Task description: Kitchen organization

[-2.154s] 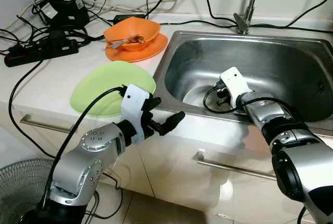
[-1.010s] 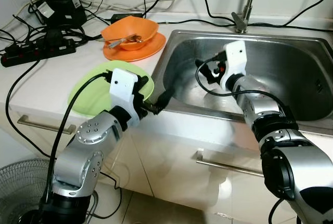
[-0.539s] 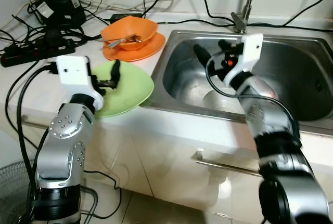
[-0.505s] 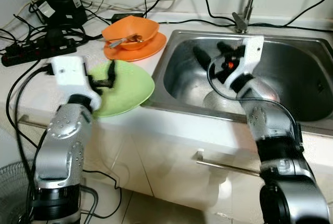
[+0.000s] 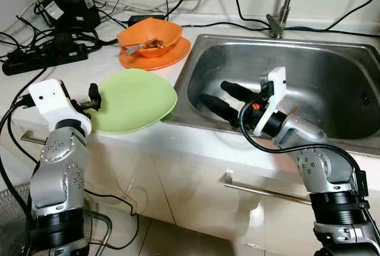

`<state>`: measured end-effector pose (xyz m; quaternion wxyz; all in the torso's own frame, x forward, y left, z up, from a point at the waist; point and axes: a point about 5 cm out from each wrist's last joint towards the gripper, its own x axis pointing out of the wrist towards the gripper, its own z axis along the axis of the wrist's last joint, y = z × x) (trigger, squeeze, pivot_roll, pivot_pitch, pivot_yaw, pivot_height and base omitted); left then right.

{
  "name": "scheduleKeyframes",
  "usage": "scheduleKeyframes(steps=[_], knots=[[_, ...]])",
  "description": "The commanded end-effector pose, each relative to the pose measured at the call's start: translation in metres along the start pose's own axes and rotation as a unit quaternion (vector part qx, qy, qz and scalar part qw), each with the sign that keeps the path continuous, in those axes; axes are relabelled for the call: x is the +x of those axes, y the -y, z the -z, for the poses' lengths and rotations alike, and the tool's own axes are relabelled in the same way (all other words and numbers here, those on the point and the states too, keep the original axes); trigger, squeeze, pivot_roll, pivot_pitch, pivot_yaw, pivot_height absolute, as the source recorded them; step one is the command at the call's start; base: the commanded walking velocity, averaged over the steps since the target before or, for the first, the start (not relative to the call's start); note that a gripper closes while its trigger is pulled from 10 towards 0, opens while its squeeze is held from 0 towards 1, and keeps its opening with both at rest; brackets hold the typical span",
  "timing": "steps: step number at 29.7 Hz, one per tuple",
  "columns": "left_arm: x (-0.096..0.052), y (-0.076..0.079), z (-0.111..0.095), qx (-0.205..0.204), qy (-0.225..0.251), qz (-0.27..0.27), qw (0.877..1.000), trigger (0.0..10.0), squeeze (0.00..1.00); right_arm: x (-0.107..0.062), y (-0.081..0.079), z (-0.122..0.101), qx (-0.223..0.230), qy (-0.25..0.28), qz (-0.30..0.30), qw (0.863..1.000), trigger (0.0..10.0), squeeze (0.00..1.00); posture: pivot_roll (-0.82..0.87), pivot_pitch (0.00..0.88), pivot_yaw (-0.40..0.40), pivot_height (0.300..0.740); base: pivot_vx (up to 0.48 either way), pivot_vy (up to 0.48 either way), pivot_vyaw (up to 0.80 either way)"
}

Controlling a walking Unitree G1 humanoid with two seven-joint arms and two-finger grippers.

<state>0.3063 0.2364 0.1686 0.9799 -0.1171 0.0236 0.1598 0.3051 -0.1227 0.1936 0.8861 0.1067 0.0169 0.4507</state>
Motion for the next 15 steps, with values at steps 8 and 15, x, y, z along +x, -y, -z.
scheduleKeyframes(steps=[8, 15], knots=[[0.005, -0.01, 0.022, -0.068, -0.074, -0.031, 0.994, 10.0, 0.0, 0.001, -0.014, -0.001, 0.011, -0.01, -0.025, 1.0, 10.0, 0.0, -0.05, 0.03, 0.114, 0.74, 0.0, 0.0, 0.0], [0.011, -0.006, 0.031, -0.131, -0.112, -0.012, 0.985, 10.0, 0.0, -0.002, -0.018, -0.003, 0.015, -0.016, -0.026, 0.999, 10.0, 0.0, -0.06, 0.035, 0.113, 0.74, 0.0, 0.0, 0.0]])
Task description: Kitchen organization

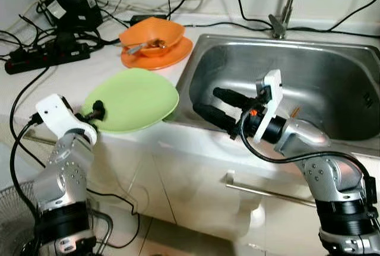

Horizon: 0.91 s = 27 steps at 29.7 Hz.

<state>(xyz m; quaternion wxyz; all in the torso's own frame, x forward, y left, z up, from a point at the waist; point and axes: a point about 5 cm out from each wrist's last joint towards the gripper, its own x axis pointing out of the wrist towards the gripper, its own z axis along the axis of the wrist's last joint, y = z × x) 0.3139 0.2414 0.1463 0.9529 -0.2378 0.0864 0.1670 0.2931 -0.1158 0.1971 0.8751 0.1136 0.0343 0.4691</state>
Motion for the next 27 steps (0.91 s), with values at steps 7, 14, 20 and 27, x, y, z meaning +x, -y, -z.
scheduleKeyframes(steps=[7, 14, 20, 27], knots=[[0.006, 0.012, 0.014, -0.076, -0.063, 0.038, 0.994, 10.0, 0.0, -0.004, -0.009, -0.003, 0.003, -0.016, -0.031, 0.999, 10.0, 0.0, -0.06, 0.036, 0.111, 0.74, 0.0, 0.0, 0.0], [0.005, 0.02, 0.023, -0.149, -0.106, 0.051, 0.982, 10.0, 0.0, -0.005, -0.007, -0.003, 0.0, -0.025, -0.028, 0.999, 10.0, 0.0, -0.06, 0.036, 0.106, 0.74, 0.0, 0.0, 0.0], [0.004, 0.024, 0.021, -0.193, -0.104, 0.062, 0.974, 0.0, 0.0, -0.004, -0.008, -0.001, 0.001, -0.029, -0.03, 0.999, 10.0, 0.0, -0.06, 0.035, 0.105, 0.74, 0.0, 0.0, 0.0], [0.005, 0.026, 0.02, -0.224, -0.114, 0.066, 0.966, 0.0, 0.0, -0.003, -0.008, -0.001, 0.0, -0.029, -0.03, 0.999, 10.0, 0.0, -0.06, 0.034, 0.104, 0.74, 0.0, 0.0, 0.0]])
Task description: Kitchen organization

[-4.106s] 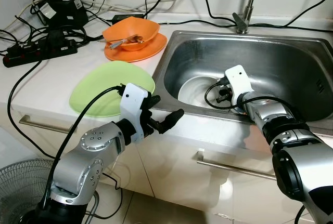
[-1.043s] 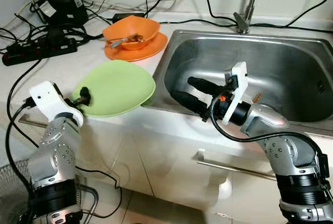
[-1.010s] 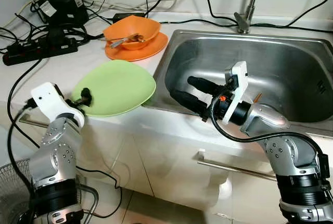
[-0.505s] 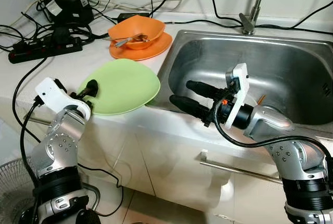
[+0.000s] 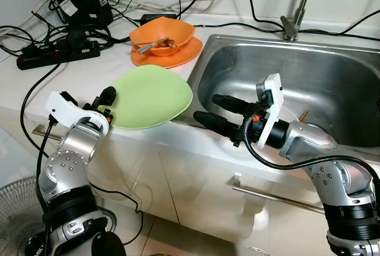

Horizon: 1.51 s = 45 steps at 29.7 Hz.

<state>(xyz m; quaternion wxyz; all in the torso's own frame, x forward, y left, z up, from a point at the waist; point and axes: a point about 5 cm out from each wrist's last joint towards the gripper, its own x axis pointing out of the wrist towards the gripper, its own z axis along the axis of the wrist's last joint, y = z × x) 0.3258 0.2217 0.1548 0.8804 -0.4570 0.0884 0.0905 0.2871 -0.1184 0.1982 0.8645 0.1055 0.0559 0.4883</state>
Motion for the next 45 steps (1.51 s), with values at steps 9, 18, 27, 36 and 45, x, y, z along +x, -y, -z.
scheduleKeyframes(steps=[9, 18, 27, 36, 45], knots=[[0.0022, -0.0061, 0.0173, -0.043, -0.045, -0.022, 0.998, 0.0, 0.0, 0.0046, -0.0046, -0.0007, -0.005, -0.005, -0.011, 1.0, 10.0, 0.0, -0.06, 0.034, 0.101, 0.74, 0.0, 0.0, 0.0], [0.002, -0.0056, 0.0178, -0.051, -0.049, -0.02, 0.997, 0.0, 0.0, 0.0056, -0.0049, 0.001, -0.002, -0.006, -0.011, 1.0, 10.0, 0.0, -0.06, 0.034, 0.101, 0.74, 0.0, 0.0, 0.0], [0.0014, -0.0049, 0.0169, -0.068, -0.044, -0.016, 0.997, 0.0, 0.0, 0.0066, -0.0053, 0.0021, -0.001, -0.006, -0.012, 1.0, 10.0, 0.0, -0.06, 0.031, 0.103, 0.74, 0.0, 0.0, 0.0], [0.0008, -0.005, 0.0143, -0.076, -0.036, -0.015, 0.996, 0.0, 0.0, 0.0072, -0.0049, 0.0028, -0.001, -0.006, -0.011, 1.0, 10.0, 0.0, -0.06, 0.025, 0.106, 0.74, 0.0, 0.0, 0.0], [0.0004, -0.0074, 0.0113, -0.087, -0.023, -0.018, 0.996, 0.0, 0.0, 0.0071, -0.0038, 0.0032, -0.002, -0.008, -0.01, 1.0, 10.0, 0.0, -0.06, 0.023, 0.1, 0.74, 0.0, 0.0, 0.0]])
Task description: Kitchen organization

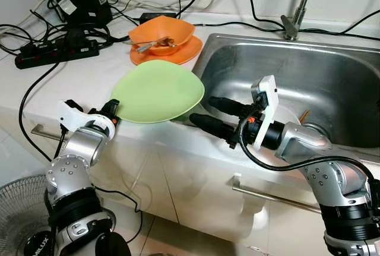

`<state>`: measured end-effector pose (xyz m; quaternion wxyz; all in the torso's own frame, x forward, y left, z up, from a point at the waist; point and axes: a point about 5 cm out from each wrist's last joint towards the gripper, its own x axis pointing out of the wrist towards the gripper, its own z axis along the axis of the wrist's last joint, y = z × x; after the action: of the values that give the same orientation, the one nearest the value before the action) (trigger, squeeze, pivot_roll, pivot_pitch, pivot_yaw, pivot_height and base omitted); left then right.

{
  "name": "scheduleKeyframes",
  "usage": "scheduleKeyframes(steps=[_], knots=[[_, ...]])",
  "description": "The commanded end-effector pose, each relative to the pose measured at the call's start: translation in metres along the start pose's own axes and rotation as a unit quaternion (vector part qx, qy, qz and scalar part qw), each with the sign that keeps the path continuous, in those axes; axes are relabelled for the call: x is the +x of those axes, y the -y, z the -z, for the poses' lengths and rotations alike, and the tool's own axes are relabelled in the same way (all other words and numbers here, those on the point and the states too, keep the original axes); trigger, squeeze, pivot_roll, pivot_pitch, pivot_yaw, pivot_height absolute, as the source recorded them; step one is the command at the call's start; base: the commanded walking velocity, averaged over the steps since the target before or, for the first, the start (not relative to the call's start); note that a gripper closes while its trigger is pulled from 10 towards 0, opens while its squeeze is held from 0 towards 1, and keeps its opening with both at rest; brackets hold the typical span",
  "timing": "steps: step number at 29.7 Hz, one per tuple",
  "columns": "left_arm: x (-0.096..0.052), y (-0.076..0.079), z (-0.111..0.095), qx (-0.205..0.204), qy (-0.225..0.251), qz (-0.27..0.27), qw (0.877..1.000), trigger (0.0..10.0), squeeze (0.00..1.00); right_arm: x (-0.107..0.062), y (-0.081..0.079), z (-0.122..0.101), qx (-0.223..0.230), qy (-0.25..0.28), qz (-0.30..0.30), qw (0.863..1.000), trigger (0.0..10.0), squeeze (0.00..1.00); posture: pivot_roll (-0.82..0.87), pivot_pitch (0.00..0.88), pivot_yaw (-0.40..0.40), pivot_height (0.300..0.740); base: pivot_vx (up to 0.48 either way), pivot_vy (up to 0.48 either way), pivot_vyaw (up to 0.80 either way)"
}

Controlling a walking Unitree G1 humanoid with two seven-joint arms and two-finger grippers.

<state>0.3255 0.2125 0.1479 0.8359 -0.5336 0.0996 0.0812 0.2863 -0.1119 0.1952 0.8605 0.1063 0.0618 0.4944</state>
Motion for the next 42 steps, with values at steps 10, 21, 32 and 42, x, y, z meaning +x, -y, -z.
scheduleKeyframes(steps=[10, 21, 32, 42], knots=[[-0.011, -0.005, 0.005, -0.028, -0.007, 0.017, 0.999, 0.0, 0.0, 0.001, 0.002, 0.0, -0.003, -0.004, 0.0, 1.0, 10.0, 0.0, -0.06, 0.024, 0.096, 0.74, 0.0, 0.0, 0.0], [-0.024, 0.001, 0.017, -0.047, -0.04, 0.085, 0.994, 0.0, 0.0, 0.006, 0.029, 0.007, 0.016, -0.03, 0.1, 0.994, 10.0, 0.0, -0.05, 0.03, 0.082, 0.74, 0.0, 0.0, 0.0], [-0.025, 0.004, 0.019, -0.051, -0.042, 0.101, 0.993, 0.0, 0.0, 0.008, 0.049, 0.006, 0.061, -0.015, 0.179, 0.982, 10.0, 0.0, -0.05, 0.033, 0.081, 0.74, 0.0, 0.0, 0.0], [-0.024, 0.012, 0.022, -0.05, -0.048, 0.13, 0.989, 0.0, 0.0, 0.015, 0.046, 0.009, 0.174, -0.013, 0.136, 0.975, 10.0, 0.0, -0.05, 0.032, 0.077, 0.74, 0.0, 0.0, 0.0]])
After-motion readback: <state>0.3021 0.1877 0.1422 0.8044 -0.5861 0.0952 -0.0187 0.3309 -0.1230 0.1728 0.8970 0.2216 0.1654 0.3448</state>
